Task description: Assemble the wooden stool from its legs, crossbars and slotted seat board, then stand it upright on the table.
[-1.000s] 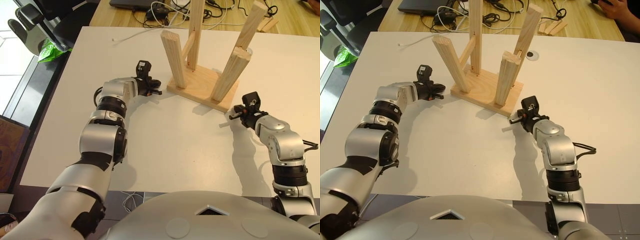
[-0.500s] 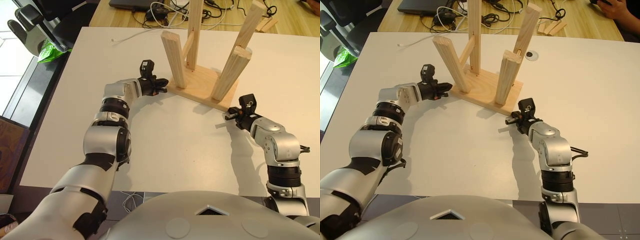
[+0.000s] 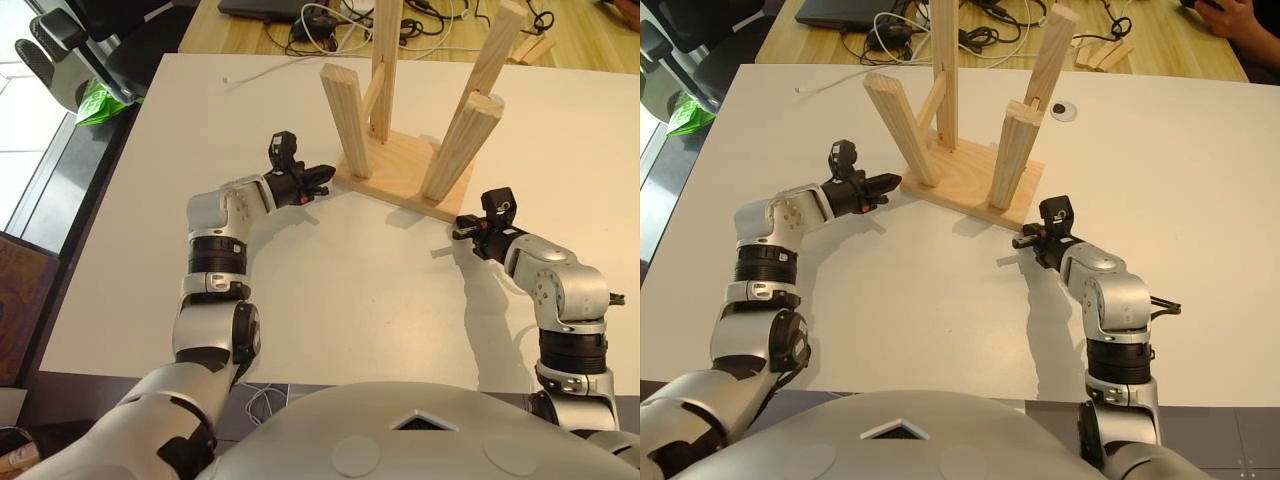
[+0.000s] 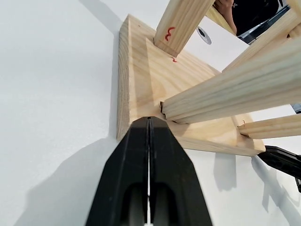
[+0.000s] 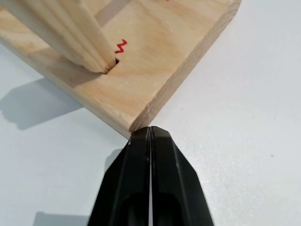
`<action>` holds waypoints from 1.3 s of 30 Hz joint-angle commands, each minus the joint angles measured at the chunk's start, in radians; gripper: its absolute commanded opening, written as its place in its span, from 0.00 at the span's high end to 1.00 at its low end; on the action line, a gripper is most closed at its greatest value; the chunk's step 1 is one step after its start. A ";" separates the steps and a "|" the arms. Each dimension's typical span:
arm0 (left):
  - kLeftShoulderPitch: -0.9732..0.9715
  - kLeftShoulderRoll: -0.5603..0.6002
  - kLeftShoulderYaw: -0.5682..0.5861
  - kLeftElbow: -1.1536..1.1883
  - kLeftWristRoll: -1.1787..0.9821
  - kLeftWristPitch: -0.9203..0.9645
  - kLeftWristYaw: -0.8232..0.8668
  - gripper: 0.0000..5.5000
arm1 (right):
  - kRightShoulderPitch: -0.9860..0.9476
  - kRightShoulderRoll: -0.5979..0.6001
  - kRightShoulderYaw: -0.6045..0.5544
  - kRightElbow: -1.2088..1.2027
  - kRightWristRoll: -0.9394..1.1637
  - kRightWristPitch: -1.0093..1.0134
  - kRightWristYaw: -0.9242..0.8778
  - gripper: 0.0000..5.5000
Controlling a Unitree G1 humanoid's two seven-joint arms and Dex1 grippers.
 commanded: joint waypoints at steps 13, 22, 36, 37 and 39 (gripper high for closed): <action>-0.356 0.036 0.002 0.670 0.114 -0.437 -0.028 1.00 | -0.404 0.062 0.011 0.554 -0.084 -0.324 -0.058 0.99; -0.340 0.014 -0.009 0.540 0.040 -0.388 -0.260 1.00 | -0.366 0.019 0.049 0.431 -0.067 -0.294 0.057 0.99; -0.217 0.059 -0.149 0.502 0.142 -0.274 -0.328 1.00 | -0.293 -0.143 -0.063 0.208 -0.003 -0.148 0.121 0.99; -0.197 0.072 -0.126 0.421 0.106 -0.221 -0.338 1.00 | -0.291 -0.153 -0.078 0.210 0.002 -0.146 0.120 0.99; -0.150 0.096 -0.066 0.240 0.019 -0.088 -0.334 1.00 | -0.295 -0.161 -0.104 0.205 0.013 -0.138 0.113 0.99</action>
